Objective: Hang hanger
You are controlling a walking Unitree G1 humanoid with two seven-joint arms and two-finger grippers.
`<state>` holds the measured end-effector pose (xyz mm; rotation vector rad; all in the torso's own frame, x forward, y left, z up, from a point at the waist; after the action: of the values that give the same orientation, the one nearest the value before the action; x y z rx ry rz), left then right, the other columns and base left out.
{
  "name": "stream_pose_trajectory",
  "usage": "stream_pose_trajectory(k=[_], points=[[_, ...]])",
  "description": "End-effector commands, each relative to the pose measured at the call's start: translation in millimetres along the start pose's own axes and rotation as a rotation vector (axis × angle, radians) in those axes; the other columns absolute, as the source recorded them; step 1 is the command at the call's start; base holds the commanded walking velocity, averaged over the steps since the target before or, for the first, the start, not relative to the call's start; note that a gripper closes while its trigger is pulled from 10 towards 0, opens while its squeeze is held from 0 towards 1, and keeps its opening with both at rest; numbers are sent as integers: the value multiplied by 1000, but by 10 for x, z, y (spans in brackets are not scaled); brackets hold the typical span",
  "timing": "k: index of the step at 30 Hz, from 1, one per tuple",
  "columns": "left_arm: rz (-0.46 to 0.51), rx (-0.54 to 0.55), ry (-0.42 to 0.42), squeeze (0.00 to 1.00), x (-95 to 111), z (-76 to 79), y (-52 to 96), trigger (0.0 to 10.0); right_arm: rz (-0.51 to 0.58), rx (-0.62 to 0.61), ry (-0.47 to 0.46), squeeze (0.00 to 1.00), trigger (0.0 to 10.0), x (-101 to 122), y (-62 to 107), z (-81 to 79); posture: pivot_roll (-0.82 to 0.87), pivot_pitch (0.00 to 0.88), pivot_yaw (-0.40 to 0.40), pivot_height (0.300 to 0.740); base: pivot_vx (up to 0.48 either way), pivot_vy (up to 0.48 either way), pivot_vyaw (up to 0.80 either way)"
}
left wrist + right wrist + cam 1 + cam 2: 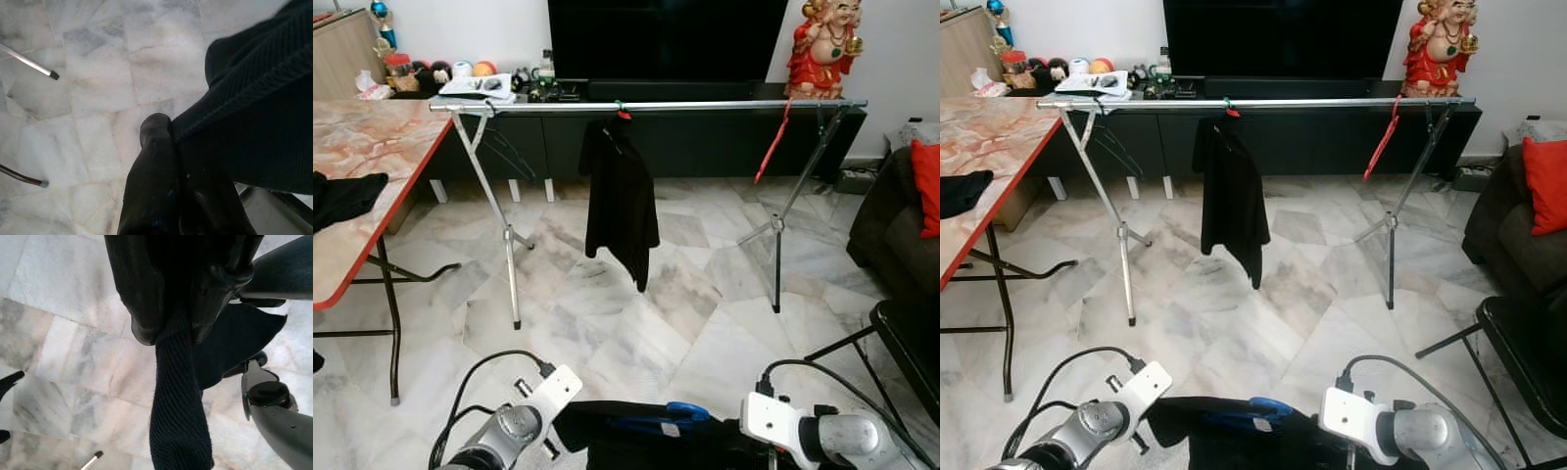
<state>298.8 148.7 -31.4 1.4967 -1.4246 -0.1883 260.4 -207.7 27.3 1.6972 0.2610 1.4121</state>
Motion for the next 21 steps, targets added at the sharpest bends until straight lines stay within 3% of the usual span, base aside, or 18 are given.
stream_pose_trajectory(k=[1, 13, 14, 15, 16, 17, 18, 19, 21], points=[[-89, 11, -2, 0, -259, -61, 61, 0, 23, -63, -22, 0, 10000, 27, 186, 155, 16, 29, -13, 740, 0, 0, 0], [-81, 23, 15, 0, -248, -60, 58, 118, 90, 80, -73, 0, 10000, 114, 222, -12, 20, 32, -14, 740, 0, 0, 0], [-79, 26, 18, 0, -247, -66, 59, 1765, 87, 80, -73, 0, 10000, 109, 223, -14, 20, 32, -14, 740, 0, 0, 0], [-72, 25, 21, 345, -241, -70, 60, 4510, 83, 84, -75, 0, 10000, 100, 224, -20, 20, 32, -14, 740, 0, 0, 0], [-64, 26, 25, 1000, -229, -84, 60, 4549, 76, 94, -81, 0, 10000, 86, 223, -35, 20, 32, -14, 740, 0, 0, 0], [-64, 32, 25, 1000, -226, -95, 61, 4745, 68, 100, -81, 0, 10000, 77, 221, -45, 20, 32, -14, 740, 0, 0, 0], [-64, 37, 25, 1000, -224, -106, 62, 6392, 60, 105, -78, 0, 10000, 67, 218, -55, 20, 32, -14, 740, 0, 0, 0], [-59, 49, 27, 1000, -217, -137, 66, 9490, 43, 118, -77, 0, 10000, 45, 207, -77, 20, 33, -13, 740, 0, 0, 0], [-50, 54, 31, 1000, -211, -164, 71, 9804, 40, 132, -84, 0, 10000, 35, 201, -98, 21, 34, -12, 740, 0, 0, 0]])
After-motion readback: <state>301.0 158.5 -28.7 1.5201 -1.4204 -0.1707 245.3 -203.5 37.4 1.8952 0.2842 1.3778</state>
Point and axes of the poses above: a point about 5 cm out from each wrist's last joint towards the gripper, its own y axis pointing back from the gripper into the wrist, its own x axis along the axis of the wrist's last joint, z = x × y, the point moved 2 cm from there along -y, pointing out of the wrist towards the gripper, and after that the axes turned 15 degrees about -y, right-handed, at the moved point
